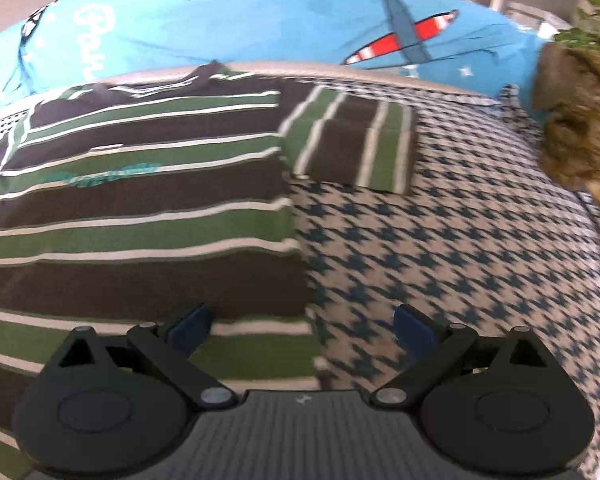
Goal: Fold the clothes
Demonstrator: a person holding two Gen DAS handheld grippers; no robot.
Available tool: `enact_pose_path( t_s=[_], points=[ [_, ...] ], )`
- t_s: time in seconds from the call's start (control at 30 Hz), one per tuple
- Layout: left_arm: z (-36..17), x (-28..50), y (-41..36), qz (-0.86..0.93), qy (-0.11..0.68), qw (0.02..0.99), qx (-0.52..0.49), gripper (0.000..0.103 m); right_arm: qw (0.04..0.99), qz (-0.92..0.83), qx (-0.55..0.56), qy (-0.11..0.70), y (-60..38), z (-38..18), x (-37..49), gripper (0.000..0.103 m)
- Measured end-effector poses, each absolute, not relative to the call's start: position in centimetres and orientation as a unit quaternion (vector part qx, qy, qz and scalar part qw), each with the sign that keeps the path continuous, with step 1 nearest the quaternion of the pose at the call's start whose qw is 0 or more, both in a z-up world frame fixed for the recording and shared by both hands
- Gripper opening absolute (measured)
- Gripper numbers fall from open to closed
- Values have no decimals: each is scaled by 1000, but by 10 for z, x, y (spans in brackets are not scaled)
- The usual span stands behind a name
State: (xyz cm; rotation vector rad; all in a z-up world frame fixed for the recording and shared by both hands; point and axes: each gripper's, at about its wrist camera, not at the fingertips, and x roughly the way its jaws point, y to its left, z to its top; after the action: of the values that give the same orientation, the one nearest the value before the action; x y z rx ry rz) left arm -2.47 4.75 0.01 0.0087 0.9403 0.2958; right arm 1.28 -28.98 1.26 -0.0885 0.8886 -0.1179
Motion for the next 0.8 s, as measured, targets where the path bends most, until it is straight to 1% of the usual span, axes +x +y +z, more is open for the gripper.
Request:
enact_pose_path(
  t_s=[0.17, 0.3, 0.47, 0.6, 0.7, 0.8],
  points=[
    [6, -41, 55, 144, 443, 885, -16, 103, 910, -69, -46, 406, -293, 22, -20, 98],
    [9, -57, 48, 113, 435, 893, -25, 103, 925, -43, -12, 378, -295, 30, -48, 99],
    [11, -74, 30, 80, 423, 902, -9, 103, 930, -6, 14, 367, -282, 28, -76, 99],
    [8, -78, 17, 68, 430, 900, 12, 103, 935, 21, 4, 354, -268, 27, -92, 99],
    [5, -81, 12, 64, 431, 900, 23, 103, 932, 30, 1, 361, -260, 23, -95, 99],
    [3, -84, 12, 58, 436, 898, 19, 103, 922, 28, 1, 387, -255, 14, -93, 99]
  ],
)
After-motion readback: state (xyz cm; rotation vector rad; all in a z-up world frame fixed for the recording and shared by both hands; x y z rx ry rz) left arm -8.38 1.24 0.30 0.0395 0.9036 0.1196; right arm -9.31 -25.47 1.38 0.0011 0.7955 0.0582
